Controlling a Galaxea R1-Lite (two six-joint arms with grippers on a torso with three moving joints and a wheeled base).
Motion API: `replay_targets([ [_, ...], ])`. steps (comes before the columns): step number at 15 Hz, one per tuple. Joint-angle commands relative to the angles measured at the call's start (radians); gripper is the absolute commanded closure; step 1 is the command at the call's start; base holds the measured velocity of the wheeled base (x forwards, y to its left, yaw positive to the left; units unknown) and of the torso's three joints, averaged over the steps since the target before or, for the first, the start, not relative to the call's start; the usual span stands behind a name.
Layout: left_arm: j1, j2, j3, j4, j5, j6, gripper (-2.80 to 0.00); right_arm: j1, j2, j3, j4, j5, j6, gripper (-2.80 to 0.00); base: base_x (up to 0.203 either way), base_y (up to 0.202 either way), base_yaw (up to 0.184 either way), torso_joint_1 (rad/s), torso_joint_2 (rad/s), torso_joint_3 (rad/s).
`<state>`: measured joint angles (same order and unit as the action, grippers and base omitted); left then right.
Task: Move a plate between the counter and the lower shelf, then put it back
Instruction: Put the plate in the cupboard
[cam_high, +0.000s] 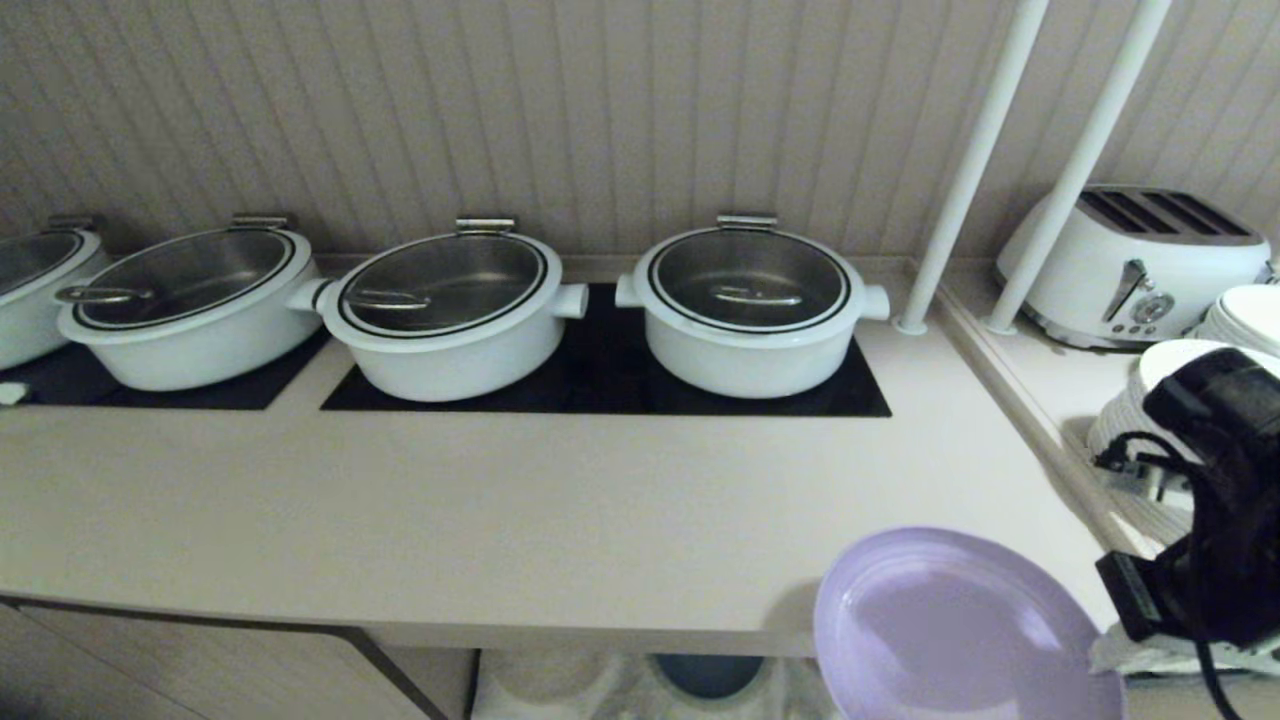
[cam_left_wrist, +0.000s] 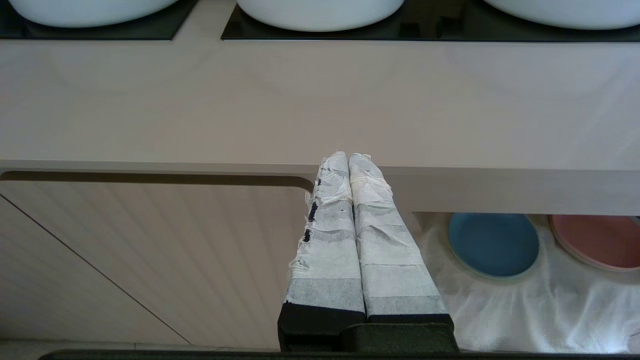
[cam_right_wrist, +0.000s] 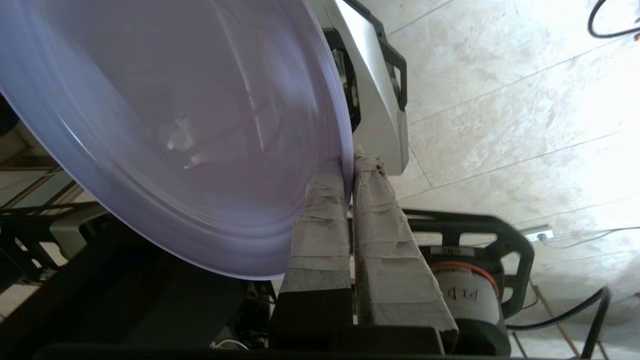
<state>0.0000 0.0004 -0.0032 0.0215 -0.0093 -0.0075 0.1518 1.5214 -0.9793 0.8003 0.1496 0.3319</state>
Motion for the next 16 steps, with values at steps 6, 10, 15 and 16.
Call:
replay_targets([
  [6,0.000,0.000,0.000,0.000,0.000,0.000,0.00,-0.018,-0.188,0.166,0.000,0.010,0.002,0.00,0.000,0.000,0.000,0.000,0.00,0.000],
  [10,0.000,0.000,0.000,0.000,0.000,0.000,0.00,-0.018,-0.257,0.240,0.000,0.024,0.001,0.00,0.000,0.000,0.000,0.000,0.00,0.000],
  [15,0.000,0.000,0.000,0.000,0.000,0.000,0.00,-0.018,-0.320,0.305,0.008,0.024,0.001,0.00,0.000,0.000,0.000,0.000,0.00,0.000],
  [16,0.000,0.000,0.000,0.000,0.000,0.000,0.00,-0.018,-0.328,0.313,0.008,0.024,0.001,0.00,0.000,0.000,0.000,0.000,0.00,0.000],
])
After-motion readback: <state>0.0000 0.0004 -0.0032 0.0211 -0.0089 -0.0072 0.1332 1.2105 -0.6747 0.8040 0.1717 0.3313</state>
